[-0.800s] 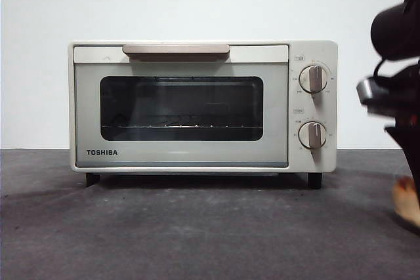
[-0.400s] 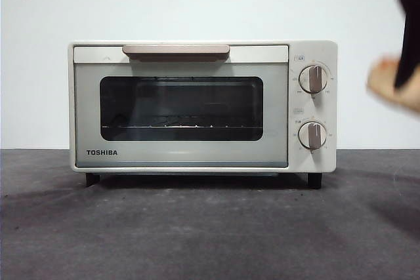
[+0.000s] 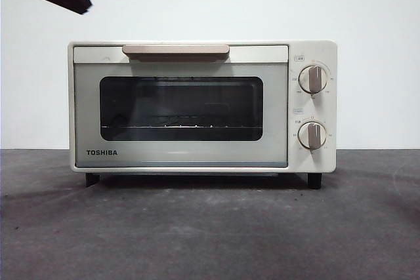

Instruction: The left arm flap open the oven, the right arm pick bread and place it into oven, the left arm flap close the oven

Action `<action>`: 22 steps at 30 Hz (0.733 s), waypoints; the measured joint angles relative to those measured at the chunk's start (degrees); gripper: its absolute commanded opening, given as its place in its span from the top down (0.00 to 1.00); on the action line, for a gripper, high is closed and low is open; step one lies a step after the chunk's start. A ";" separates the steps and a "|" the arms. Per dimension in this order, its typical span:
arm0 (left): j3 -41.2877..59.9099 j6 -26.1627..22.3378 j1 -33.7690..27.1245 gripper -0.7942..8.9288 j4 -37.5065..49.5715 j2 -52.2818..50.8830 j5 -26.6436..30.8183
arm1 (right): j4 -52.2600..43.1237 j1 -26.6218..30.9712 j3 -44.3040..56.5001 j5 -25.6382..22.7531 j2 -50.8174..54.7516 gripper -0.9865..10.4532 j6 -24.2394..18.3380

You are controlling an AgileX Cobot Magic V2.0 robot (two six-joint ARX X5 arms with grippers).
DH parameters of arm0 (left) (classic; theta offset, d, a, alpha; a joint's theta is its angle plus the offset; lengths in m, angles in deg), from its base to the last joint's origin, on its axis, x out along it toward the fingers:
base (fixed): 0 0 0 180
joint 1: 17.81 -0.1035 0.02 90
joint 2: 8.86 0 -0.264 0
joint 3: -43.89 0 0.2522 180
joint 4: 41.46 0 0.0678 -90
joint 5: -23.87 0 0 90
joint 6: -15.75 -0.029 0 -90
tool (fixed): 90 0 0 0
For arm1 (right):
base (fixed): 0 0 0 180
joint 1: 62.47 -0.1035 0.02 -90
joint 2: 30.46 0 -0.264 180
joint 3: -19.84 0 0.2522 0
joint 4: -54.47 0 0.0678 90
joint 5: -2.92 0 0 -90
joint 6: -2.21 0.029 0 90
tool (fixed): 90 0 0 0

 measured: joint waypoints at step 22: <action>-25.53 -7.43 1.16 0.90 -0.87 29.44 1.57 | 0.11 0.00 0.00 -0.24 8.48 0.80 1.44</action>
